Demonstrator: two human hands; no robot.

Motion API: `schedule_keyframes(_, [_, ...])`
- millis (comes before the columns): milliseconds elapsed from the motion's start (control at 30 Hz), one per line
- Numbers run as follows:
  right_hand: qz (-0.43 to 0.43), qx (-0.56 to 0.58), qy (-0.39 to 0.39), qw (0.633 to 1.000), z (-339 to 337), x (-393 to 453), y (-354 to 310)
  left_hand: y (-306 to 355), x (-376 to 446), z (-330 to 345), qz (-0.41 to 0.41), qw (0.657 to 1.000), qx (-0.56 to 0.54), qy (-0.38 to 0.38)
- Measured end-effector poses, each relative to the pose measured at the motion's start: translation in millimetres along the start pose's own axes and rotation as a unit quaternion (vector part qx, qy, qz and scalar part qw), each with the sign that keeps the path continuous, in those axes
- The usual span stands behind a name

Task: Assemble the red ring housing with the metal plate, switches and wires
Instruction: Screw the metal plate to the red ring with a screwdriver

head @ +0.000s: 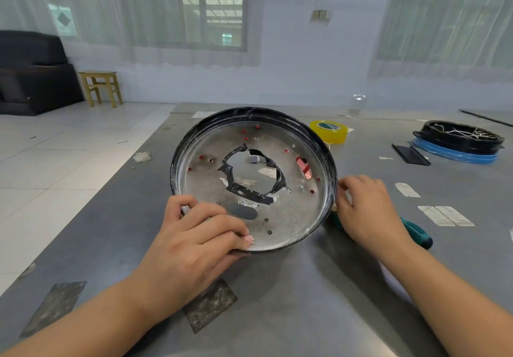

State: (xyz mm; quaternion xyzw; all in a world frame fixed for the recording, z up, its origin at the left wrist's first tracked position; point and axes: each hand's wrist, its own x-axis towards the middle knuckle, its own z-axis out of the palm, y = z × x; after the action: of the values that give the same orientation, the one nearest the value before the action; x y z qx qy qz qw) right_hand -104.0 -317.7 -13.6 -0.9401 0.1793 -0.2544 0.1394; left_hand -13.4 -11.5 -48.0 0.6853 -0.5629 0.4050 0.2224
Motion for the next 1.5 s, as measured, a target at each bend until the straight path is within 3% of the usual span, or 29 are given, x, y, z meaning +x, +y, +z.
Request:
schedule_keyframes(100, [0.056,0.221,0.042,0.973,-7.1,-7.0,-19.3,-0.6,-0.4,-0.8,0.003,1.000,0.006,-0.007])
schedule_keyframes(300, [0.138,0.392,-0.128,0.900,0.8,-16.1,-41.5,-1.7,2.2,-6.5,0.006,0.999,0.032,-0.014])
schedule_keyframes(433, [0.190,0.519,-0.207,0.807,5.7,-16.7,-39.0,0.4,3.3,-8.4,0.026,0.998,0.050,-0.021])
schedule_keyframes(733, [0.282,0.621,-0.138,0.718,13.8,-26.2,-59.9,-2.8,3.2,-6.2,0.006,0.994,0.096,-0.046])
schedule_keyframes(967, [0.265,0.713,-0.193,0.620,28.3,-55.0,-99.2,17.5,6.4,4.1,-0.010,0.982,0.164,-0.096])
schedule_keyframes(1133, [0.261,0.723,-0.253,0.587,23.5,-57.0,-99.4,12.0,7.0,-3.7,-0.017,0.985,0.150,-0.081])
schedule_keyframes(1233, [0.247,0.694,-0.295,0.609,16.3,-51.6,-92.3,7.4,7.0,-6.3,-0.021,0.987,0.137,-0.079])
schedule_keyframes(1400, [0.263,0.681,-0.249,0.637,12.2,-40.0,-78.3,2.9,7.4,-6.6,-0.010,0.989,0.132,-0.071])
schedule_keyframes(1500, [0.272,0.704,-0.265,0.601,14.1,-37.8,-74.0,0.2,5.9,-7.3,0.003,0.990,0.121,-0.075])
